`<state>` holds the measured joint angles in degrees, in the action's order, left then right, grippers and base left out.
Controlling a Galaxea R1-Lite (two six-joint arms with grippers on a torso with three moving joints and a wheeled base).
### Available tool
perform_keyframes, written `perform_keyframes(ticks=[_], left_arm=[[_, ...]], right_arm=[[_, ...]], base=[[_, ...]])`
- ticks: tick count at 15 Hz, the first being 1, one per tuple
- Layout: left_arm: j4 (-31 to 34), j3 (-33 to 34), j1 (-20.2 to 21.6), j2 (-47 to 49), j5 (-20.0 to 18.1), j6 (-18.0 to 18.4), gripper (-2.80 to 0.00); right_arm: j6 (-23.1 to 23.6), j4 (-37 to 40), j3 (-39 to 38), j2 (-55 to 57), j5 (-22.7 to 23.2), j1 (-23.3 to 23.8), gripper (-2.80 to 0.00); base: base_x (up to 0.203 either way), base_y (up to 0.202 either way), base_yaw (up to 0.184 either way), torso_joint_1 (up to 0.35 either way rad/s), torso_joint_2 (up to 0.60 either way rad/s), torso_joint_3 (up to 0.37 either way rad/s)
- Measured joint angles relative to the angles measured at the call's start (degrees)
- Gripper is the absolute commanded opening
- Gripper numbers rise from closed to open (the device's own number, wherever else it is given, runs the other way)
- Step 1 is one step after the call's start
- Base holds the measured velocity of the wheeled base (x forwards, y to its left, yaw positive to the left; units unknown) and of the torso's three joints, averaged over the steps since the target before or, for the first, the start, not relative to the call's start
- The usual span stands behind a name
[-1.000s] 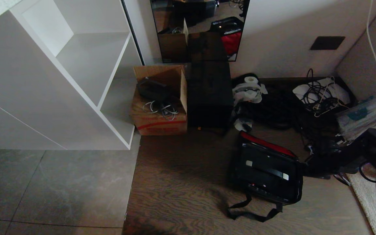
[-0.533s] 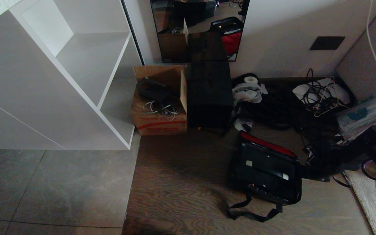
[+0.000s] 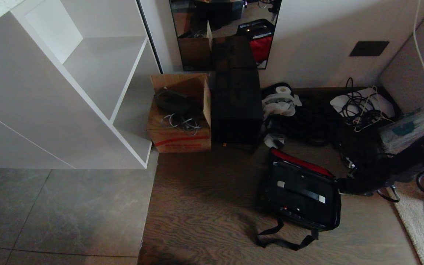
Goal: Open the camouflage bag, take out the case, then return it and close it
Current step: Grip the handle
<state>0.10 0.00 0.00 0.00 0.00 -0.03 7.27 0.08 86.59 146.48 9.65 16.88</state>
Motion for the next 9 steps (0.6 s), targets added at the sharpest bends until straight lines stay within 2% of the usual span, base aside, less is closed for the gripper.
perform_keyframes(ticks=[2,6,9], left_arm=[[0.0,0.0,0.0,0.0,0.0,0.0,-2.8],[0.0,0.0,0.0,0.0,0.0,0.0,-2.8],[0.0,0.0,0.0,0.0,0.0,0.0,-2.8]], right_arm=[[0.0,1.2,-3.2,-4.6,2.4,0.0,-2.8],[0.8,1.2,-11.4,-13.2,10.4,-0.4,-2.8],[0.7,1.2,-13.4,-15.8,10.8,-0.5,-2.8]], base=[[0.0,0.0,0.0,0.0,0.0,0.0],[0.0,0.0,0.0,0.0,0.0,0.0],[0.0,0.0,0.0,0.0,0.0,0.0]])
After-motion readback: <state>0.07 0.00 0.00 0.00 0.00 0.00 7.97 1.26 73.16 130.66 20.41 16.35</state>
